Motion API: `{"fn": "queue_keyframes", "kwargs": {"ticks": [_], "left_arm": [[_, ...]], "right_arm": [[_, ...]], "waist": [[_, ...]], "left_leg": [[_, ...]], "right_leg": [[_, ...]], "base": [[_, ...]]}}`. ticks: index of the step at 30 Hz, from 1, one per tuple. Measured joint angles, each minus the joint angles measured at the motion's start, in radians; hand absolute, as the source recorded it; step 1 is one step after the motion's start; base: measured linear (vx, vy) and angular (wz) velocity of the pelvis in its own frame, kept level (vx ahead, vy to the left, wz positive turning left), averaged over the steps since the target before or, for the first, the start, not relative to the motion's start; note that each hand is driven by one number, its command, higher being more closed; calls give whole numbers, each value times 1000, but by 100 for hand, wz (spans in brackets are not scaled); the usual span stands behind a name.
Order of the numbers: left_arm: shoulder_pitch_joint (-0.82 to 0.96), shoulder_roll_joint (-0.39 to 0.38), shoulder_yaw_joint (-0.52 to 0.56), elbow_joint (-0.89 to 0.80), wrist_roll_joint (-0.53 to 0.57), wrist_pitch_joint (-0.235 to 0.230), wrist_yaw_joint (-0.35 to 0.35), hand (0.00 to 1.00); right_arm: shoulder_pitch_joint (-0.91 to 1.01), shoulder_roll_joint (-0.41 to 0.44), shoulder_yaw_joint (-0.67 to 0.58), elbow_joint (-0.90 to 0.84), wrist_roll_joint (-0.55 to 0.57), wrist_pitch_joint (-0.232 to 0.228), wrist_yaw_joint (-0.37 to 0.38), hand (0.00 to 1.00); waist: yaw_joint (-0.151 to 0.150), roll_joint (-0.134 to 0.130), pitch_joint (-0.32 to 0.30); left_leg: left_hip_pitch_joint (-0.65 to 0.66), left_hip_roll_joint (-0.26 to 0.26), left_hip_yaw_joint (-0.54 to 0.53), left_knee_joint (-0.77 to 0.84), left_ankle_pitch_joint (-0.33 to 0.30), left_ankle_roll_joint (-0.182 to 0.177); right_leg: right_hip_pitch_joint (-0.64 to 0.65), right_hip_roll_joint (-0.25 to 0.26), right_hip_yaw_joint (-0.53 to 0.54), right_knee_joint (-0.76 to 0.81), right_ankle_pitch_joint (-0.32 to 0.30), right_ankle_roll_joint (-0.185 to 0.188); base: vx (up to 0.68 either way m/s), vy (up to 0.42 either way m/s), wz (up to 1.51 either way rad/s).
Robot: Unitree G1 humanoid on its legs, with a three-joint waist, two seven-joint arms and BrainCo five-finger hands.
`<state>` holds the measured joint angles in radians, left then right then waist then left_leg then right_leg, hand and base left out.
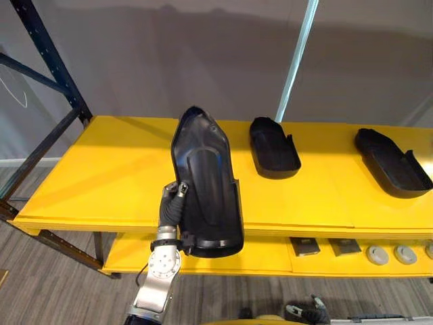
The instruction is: Walk over and take plastic housings, then place them on the shelf
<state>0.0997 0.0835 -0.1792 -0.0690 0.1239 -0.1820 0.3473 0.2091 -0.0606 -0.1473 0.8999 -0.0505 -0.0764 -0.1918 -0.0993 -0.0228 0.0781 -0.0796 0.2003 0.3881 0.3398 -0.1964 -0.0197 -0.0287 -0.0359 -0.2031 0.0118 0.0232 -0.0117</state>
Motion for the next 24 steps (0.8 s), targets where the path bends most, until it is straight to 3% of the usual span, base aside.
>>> {"fn": "queue_keyframes", "kwargs": {"ticks": [2,5,6,7,8,9,10,11,12,13,14,15,17,19,21,22,24], "left_arm": [[1,-20,0,0,-12,0,4,100],[5,-51,-2,-5,-43,-2,5,100],[5,-56,-5,-21,-58,-5,8,100],[4,-61,-6,-24,-66,-11,9,100],[3,-72,-8,-25,-73,-19,11,100],[0,-64,-11,-23,-73,-20,14,100],[-1,-34,-17,-23,-74,-20,20,100],[-2,-23,-17,-22,-74,-20,25,100],[2,-10,-5,-22,-74,-19,28,100],[4,-4,-1,-22,-75,-19,29,100],[8,8,2,-19,-75,-19,28,100],[13,7,-5,-10,-74,-16,24,100],[16,-6,-26,-11,-73,-14,13,100],[5,-23,-48,-15,-71,-14,-8,100],[5,-48,-57,-21,-69,-12,-17,100],[5,-56,-57,-22,-62,-9,-18,100],[6,-68,-59,-22,-57,7,-19,100]], "right_arm": [[-14,-5,0,30,0,5,-1,0],[-5,-28,-1,53,0,10,-3,0],[-4,-32,-1,60,0,14,-6,0],[-5,-34,-2,59,1,14,-8,0],[-6,-42,-12,59,1,14,-14,0],[-22,-32,-21,66,1,17,-20,0],[-23,-4,-33,64,1,14,-24,0],[-28,9,-38,64,1,13,-25,0],[-42,11,-42,60,1,15,-26,0],[-54,4,-38,62,1,18,-24,0],[-69,-4,-15,60,0,19,-21,0],[-66,1,-2,55,1,18,-20,0],[-62,-1,-2,55,1,18,-18,0],[-39,14,-3,34,1,16,-17,0],[-21,14,-1,18,1,13,-10,0],[-21,17,0,20,1,15,-2,0],[-20,11,-2,12,3,14,1,0]], "waist": [[2,-11,10],[-3,-8,12],[-3,16,4],[-3,33,2],[-4,59,1],[-1,33,3],[0,-6,6],[1,-11,8],[10,-16,4],[18,-15,4],[26,-9,10],[12,-10,14],[-1,3,22],[0,2,23],[2,-5,22],[0,-19,18],[1,-3,27]], "left_leg": [[-21,49,33,86,-16,25],[-19,104,-25,92,-5,-5],[-30,108,-111,51,27,-51],[-29,112,-145,23,48,-70],[-28,114,-192,-13,51,-122],[-21,66,-191,5,22,-161],[-39,20,-182,43,-13,-128],[-58,6,-169,68,-28,-113],[-81,-4,-132,92,-52,-86],[-79,-8,-105,79,-52,-75],[-53,-28,-39,24,-31,-33],[-9,-59,-21,-30,-11,-1],[47,-91,3,-83,1,21],[76,-130,10,-119,9,36],[80,-162,9,-124,6,47],[81,-187,7,-132,8,52],[88,-192,1,-132,9,53]], "right_leg": [[-12,-35,7,28,-12,18],[-20,-115,7,75,-32,76],[-43,-141,10,97,-33,118],[-45,-144,8,97,-28,136],[-45,-148,5,87,-12,167],[-35,-197,14,67,19,199],[-39,-245,16,52,63,202],[-54,-259,17,54,86,191],[-103,-264,17,57,161,91],[-129,-261,13,50,212,21],[-190,-251,20,154,160,7],[-205,-213,51,323,11,65],[-176,-116,87,441,-135,67],[-141,-24,101,479,-231,66],[-128,18,111,470,-270,19],[-114,4,101,443,-286,-22],[-71,2,88,381,-287,-26]], "base": [[-39,130,13],[27,334,19],[33,359,13],[64,583,14],[86,537,11],[68,624,7],[21,500,1],[-71,490,-29],[-92,419,-55],[-116,495,-105],[-84,477,-97],[-60,409,-73],[-48,294,-30],[-70,232,-12],[-46,94,9],[-40,46,15],[-28,25,14]]}}
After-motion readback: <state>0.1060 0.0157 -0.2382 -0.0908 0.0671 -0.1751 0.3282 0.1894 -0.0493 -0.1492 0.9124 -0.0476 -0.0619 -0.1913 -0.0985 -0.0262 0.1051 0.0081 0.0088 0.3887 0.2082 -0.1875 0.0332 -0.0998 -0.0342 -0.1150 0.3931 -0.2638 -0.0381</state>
